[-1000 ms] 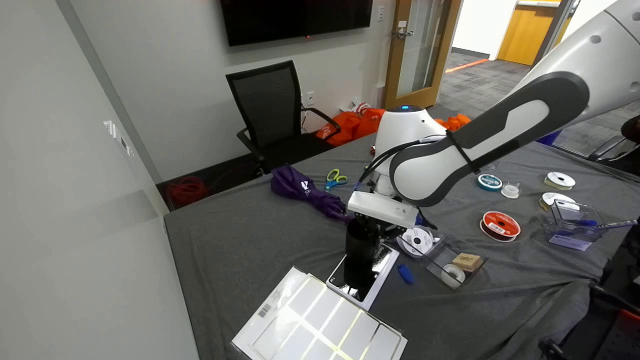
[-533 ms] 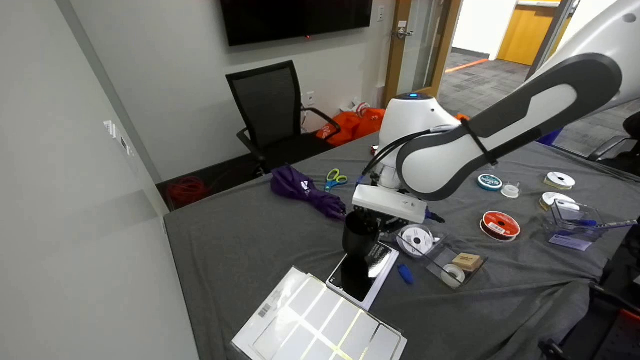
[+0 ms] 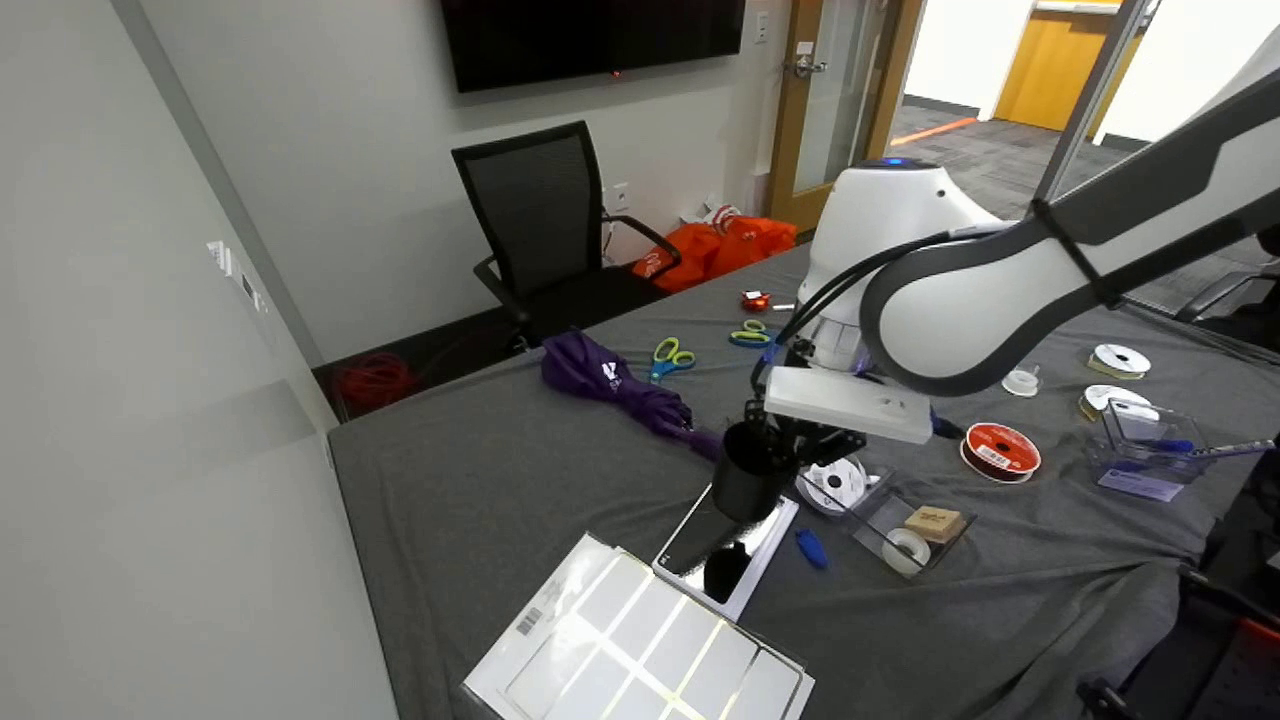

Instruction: Remove the black cup from the scale

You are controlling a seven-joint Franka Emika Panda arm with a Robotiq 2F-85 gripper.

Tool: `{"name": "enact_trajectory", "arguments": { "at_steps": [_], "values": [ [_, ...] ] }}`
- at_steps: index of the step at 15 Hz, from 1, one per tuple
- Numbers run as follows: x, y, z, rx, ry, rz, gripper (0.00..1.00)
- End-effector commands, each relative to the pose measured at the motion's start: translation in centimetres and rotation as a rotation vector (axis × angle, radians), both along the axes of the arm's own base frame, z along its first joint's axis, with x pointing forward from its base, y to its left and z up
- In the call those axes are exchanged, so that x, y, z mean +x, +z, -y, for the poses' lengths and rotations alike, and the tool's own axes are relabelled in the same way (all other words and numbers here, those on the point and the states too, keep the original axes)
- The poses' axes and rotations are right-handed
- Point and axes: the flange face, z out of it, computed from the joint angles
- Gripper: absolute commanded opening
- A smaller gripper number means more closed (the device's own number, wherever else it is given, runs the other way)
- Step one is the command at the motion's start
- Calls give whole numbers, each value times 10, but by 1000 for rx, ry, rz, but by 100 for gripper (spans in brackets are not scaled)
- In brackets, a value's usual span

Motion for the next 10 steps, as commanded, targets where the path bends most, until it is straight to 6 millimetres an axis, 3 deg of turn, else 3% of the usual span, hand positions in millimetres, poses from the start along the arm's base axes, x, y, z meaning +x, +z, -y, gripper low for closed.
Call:
{"name": "enact_trajectory", "arguments": {
  "at_steps": [1, 5, 10],
  "values": [
    [-11, 40, 31, 56, -14, 56, 2],
    [16, 72, 67, 154, -135, 62, 2],
    [62, 98, 113, 256, -347, 41, 2]
  ]
}}
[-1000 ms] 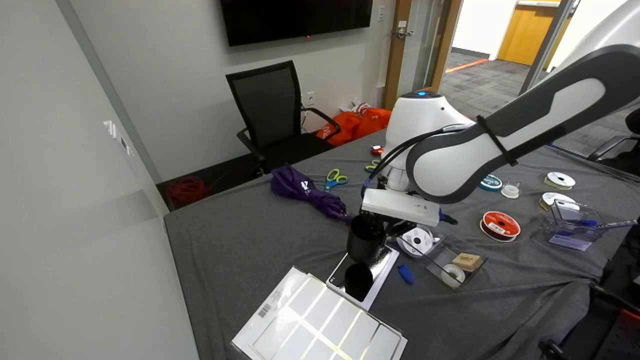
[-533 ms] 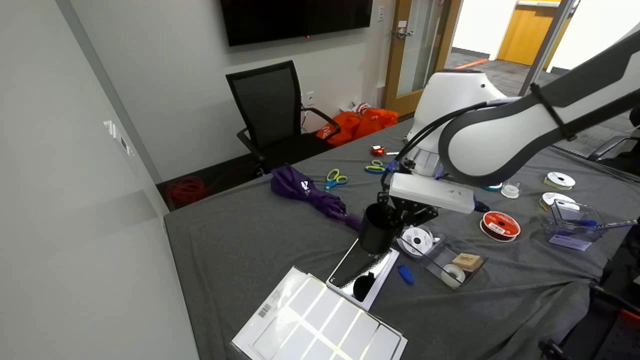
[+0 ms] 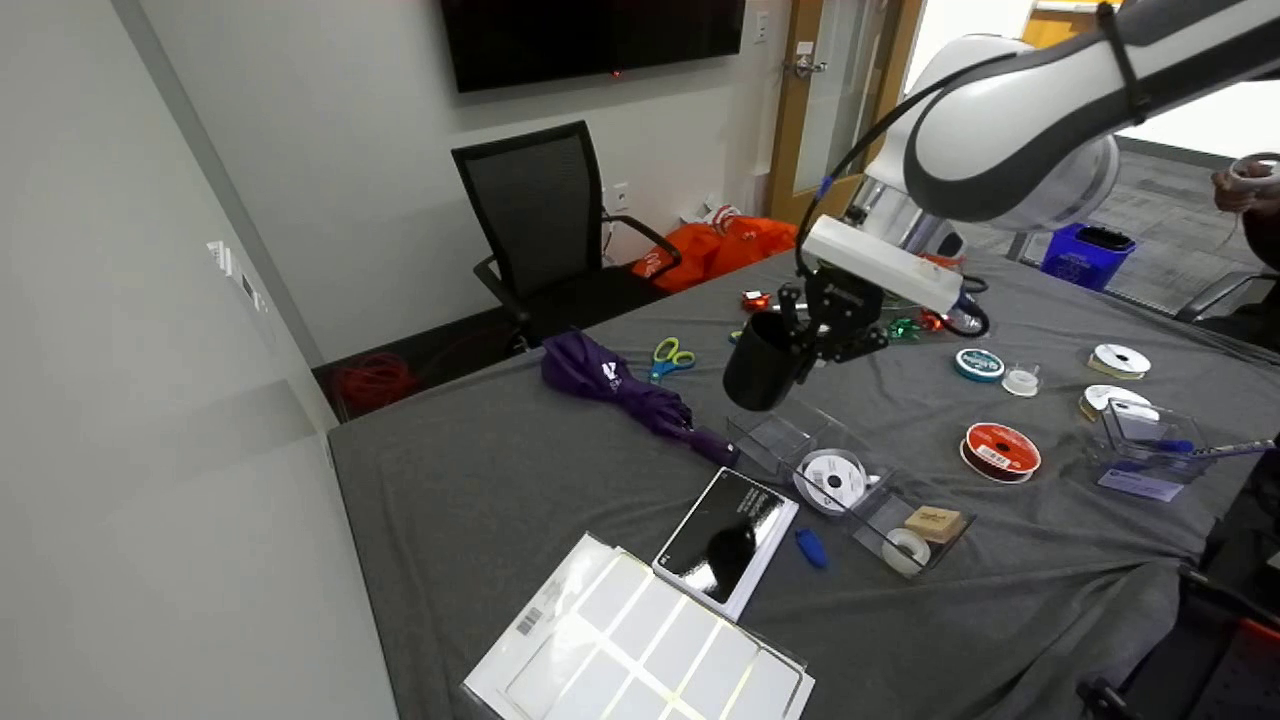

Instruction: Remove the black cup from the scale

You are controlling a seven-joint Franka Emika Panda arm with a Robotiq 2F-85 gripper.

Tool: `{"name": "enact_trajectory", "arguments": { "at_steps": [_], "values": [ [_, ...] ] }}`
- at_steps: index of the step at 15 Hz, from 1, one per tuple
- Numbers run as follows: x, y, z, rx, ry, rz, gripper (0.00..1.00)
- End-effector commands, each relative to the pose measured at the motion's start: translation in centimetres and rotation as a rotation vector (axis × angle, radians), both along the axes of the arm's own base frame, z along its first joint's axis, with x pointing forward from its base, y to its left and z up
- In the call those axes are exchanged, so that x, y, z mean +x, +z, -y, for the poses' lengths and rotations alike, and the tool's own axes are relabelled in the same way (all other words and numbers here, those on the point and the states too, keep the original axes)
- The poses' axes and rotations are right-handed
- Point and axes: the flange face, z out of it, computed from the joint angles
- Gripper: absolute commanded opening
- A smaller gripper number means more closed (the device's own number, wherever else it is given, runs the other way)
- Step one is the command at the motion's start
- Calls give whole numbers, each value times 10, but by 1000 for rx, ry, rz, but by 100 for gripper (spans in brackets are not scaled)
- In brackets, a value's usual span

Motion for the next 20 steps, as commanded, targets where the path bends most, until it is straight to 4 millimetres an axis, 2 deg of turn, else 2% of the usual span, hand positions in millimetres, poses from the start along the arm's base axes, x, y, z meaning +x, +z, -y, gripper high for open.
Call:
{"name": "enact_trajectory", "arguments": {
  "at_steps": [1, 5, 9, 11, 15, 20],
  "values": [
    [36, 25, 31, 88, -134, -17, 2],
    [79, 32, 75, 133, -323, -66, 2],
    [116, 21, 107, 134, -475, -104, 2],
    [132, 6, 111, 120, -529, -136, 2],
    [159, -38, 106, 42, -623, -213, 2],
    [185, -71, 110, -20, -724, -282, 2]
  ]
}}
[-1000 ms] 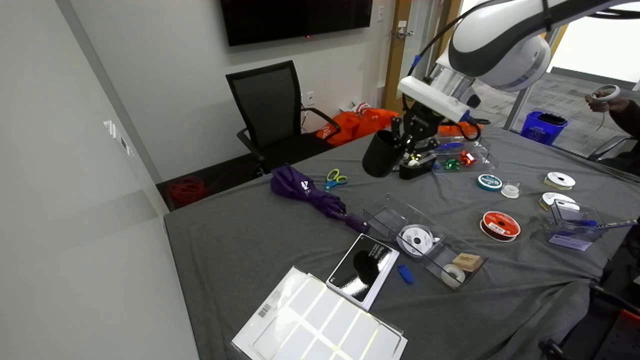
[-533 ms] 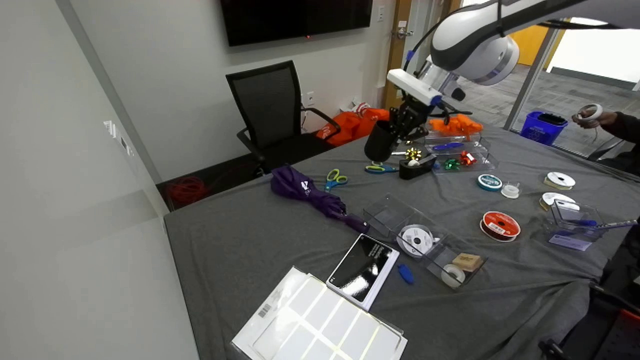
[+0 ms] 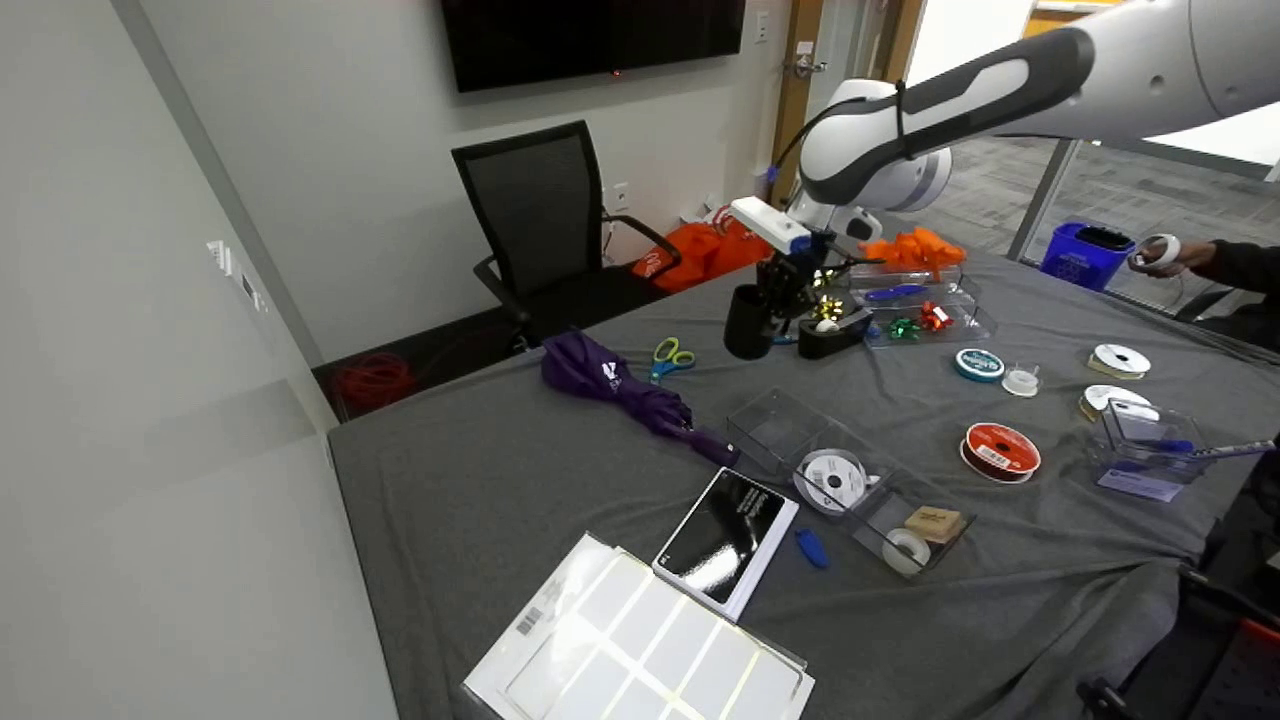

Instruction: Remove the black cup from the scale

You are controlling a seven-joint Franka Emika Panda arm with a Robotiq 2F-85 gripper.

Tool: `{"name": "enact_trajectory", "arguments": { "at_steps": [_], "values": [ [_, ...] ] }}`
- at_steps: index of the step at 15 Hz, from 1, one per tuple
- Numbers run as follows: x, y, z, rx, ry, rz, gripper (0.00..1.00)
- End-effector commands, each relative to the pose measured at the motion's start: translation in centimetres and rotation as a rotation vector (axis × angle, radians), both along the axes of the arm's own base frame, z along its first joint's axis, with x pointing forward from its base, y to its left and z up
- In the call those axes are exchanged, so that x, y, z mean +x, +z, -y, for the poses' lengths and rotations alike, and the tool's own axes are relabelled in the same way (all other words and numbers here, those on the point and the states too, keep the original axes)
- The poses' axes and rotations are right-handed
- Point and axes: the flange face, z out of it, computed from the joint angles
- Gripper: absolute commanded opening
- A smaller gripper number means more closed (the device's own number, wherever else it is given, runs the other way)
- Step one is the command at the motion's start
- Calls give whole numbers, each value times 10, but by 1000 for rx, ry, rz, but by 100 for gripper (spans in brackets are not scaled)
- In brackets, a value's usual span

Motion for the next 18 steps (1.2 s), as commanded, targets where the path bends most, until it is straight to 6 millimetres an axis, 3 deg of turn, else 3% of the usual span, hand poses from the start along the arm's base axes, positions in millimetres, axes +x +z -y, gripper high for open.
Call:
{"name": "enact_trajectory", "arguments": {
  "at_steps": [1, 6, 13, 14, 16, 18],
  "values": [
    [27, -5, 9, -32, -67, -39, 2],
    [44, -26, 13, -69, -118, -93, 2],
    [54, -70, -6, -130, -87, -101, 2],
    [55, -73, -8, -136, -79, -102, 32],
    [56, -72, -13, -144, -57, -96, 39],
    [57, -63, -18, -147, -36, -77, 54]
  ]
}}
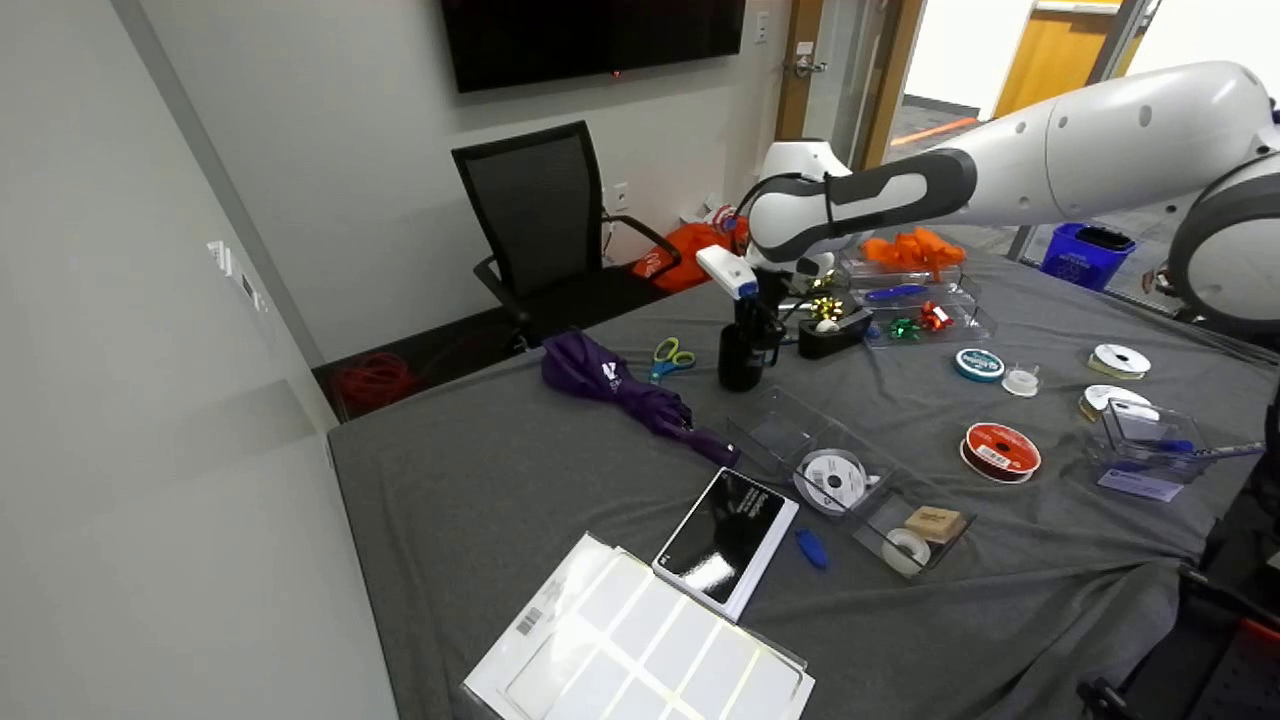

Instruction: Remove the black cup from the scale

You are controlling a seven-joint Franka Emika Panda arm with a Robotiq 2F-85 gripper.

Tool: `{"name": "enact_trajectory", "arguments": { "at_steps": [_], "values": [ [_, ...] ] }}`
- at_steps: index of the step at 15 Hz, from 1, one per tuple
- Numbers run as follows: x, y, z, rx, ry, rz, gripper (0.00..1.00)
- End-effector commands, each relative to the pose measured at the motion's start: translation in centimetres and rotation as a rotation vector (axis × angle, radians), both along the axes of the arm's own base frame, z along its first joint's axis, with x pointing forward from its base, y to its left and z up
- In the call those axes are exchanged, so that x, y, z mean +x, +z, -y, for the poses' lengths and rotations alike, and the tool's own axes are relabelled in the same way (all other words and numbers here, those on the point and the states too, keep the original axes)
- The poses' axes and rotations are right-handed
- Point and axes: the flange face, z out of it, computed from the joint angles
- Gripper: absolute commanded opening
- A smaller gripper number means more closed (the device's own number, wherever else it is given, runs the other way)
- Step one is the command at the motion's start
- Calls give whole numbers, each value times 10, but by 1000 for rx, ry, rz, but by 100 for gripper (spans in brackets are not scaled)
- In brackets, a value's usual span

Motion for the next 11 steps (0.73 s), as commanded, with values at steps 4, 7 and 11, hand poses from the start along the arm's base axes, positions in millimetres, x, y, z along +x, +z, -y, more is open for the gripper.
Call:
{"name": "enact_trajectory", "arguments": {
  "at_steps": [4, 7, 11],
  "values": [
    [1, 36, -22, -13, 94, 46, 81],
    [-9, 60, -40, 4, 174, 59, 98],
    [-29, 91, -59, 21, 295, 80, 100]
  ]
}}
